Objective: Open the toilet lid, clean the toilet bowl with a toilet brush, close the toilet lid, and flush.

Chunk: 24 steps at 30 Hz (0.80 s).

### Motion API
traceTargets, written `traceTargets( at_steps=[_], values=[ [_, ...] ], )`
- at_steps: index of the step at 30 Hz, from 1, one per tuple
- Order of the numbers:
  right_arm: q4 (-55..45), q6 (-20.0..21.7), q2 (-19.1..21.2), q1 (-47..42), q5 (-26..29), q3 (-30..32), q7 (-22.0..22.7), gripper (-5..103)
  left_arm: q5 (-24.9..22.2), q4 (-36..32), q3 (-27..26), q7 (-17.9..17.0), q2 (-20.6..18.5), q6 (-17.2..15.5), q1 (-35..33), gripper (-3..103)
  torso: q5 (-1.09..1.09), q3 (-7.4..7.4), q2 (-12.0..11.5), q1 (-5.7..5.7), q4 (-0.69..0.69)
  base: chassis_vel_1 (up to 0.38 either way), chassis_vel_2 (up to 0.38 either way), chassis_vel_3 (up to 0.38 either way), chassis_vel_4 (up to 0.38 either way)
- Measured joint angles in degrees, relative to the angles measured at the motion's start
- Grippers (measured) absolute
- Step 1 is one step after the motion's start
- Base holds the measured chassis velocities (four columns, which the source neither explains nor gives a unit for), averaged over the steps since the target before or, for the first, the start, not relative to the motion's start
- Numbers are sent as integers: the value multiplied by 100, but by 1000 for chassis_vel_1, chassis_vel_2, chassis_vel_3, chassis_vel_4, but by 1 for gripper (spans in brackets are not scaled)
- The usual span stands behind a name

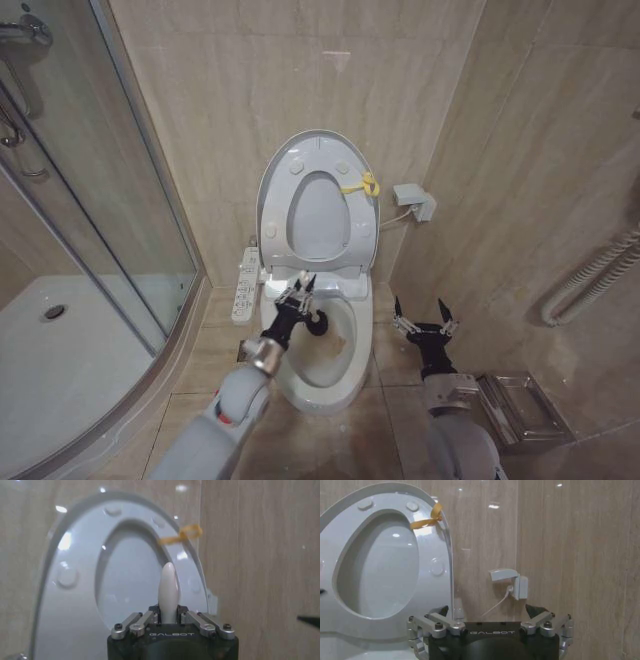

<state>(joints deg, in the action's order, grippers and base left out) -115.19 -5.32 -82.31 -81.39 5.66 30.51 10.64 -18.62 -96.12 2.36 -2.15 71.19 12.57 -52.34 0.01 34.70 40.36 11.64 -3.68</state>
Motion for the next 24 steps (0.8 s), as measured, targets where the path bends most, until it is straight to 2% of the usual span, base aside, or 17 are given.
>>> traceTargets(
  at_steps=[3,4,6,12,18,24],
  values=[
    [0,0,0,0,0,0,-1,100,42,669,240,-21,97,12,437,20,0,0,0,0,2,0,0,0,0],
    [0,0,0,0,0,0,-1,100,42,669,240,-21,97,12,437,20,0,0,0,0,2,0,0,0,0],
    [0,0,1,0,0,0,0,100,90,1229,346,22,192,185,714,20,1,0,0,0,2,0,0,0,0],
    [0,0,0,0,0,0,-1,100,-53,2191,557,207,430,569,1086,20,0,0,0,0,1,0,0,0,0],
    [0,0,0,0,0,0,0,100,-70,2902,721,376,662,820,1288,20,0,-1,0,0,0,0,0,0,0],
    [0,0,0,0,0,0,0,100,164,3602,686,535,849,936,1366,20,0,-1,0,-1,2,0,0,0,0]
  ],
)
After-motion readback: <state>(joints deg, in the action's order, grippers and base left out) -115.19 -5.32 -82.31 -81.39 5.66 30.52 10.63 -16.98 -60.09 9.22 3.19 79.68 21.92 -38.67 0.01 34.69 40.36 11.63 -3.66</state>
